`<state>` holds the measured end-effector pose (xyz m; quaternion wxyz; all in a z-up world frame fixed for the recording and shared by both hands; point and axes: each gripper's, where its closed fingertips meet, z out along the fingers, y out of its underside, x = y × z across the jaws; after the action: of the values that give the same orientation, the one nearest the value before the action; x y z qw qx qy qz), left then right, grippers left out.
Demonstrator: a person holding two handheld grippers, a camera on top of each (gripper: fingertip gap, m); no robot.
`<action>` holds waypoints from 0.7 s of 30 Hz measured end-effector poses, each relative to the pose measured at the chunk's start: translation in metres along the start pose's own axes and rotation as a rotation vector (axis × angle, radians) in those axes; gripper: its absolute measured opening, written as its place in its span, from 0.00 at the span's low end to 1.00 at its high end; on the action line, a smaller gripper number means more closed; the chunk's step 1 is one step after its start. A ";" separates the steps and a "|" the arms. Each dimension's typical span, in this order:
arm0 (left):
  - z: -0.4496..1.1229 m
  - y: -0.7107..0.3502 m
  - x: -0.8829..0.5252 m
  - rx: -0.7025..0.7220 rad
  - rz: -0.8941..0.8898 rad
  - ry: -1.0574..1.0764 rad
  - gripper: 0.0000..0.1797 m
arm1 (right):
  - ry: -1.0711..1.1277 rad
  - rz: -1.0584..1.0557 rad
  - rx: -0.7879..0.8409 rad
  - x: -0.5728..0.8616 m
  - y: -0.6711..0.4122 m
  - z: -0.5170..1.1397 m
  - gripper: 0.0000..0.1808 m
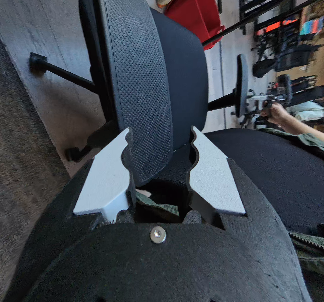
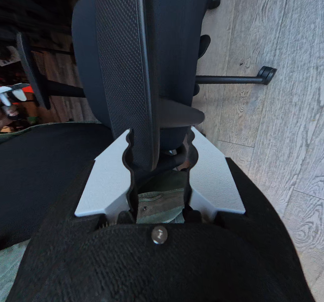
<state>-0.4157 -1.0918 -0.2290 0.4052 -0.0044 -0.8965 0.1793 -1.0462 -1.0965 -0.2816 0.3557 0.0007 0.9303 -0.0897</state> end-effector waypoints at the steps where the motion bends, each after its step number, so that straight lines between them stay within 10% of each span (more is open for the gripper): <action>1: 0.003 0.003 -0.002 0.003 -0.020 0.038 0.33 | -0.054 0.021 -0.020 -0.004 0.005 0.003 0.32; 21: 0.030 0.039 -0.039 -0.133 -0.170 0.218 0.20 | -0.309 0.119 0.056 -0.019 0.024 0.025 0.16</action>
<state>-0.4170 -1.0711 -0.2881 0.5128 0.0251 -0.8541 0.0832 -1.0141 -1.0759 -0.2915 0.4993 0.0519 0.8599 -0.0932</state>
